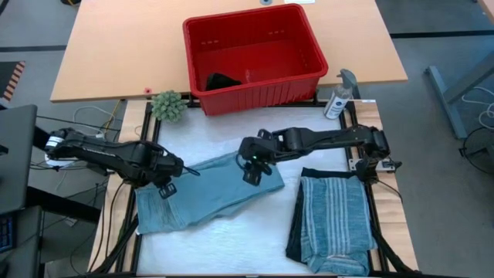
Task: Fold Laundry from Bin
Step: Fold the light blue denim pants
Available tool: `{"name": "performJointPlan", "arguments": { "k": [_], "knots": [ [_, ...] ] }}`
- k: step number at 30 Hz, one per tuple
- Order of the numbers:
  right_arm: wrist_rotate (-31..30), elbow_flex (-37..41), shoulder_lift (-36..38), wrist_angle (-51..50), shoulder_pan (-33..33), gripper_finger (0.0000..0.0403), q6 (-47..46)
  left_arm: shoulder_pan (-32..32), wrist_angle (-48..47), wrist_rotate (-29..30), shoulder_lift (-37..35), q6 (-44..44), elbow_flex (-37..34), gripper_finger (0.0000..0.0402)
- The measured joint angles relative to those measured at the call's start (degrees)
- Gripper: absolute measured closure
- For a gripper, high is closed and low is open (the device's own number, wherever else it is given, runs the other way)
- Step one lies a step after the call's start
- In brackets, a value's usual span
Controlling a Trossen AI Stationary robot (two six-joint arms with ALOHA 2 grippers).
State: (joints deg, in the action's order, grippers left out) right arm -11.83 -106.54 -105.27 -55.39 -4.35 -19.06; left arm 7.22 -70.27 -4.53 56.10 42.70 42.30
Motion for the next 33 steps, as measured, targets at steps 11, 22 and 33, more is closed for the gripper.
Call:
{"name": "performJointPlan", "arguments": {
  "k": [11, 22, 33],
  "knots": [
    [9.76, 4.09, -12.03, 5.19, 9.69, 0.0267, 12.9, 0.0, -1.0, -0.27, 0.0, 0.61, 1.24, 0.0401],
    [13.57, 4.02, -16.73, 3.48, 18.7, 0.0259, 24.24, 0.0, -7.54, 2.26, 0.02, 0.63, 7.65, 0.0401],
    [14.97, 4.03, -18.95, 3.5, 20.71, 0.028, 28.1, 0.0, -7.53, 4.34, 0.0, 2.34, 12.08, 0.0401]
  ]
}}
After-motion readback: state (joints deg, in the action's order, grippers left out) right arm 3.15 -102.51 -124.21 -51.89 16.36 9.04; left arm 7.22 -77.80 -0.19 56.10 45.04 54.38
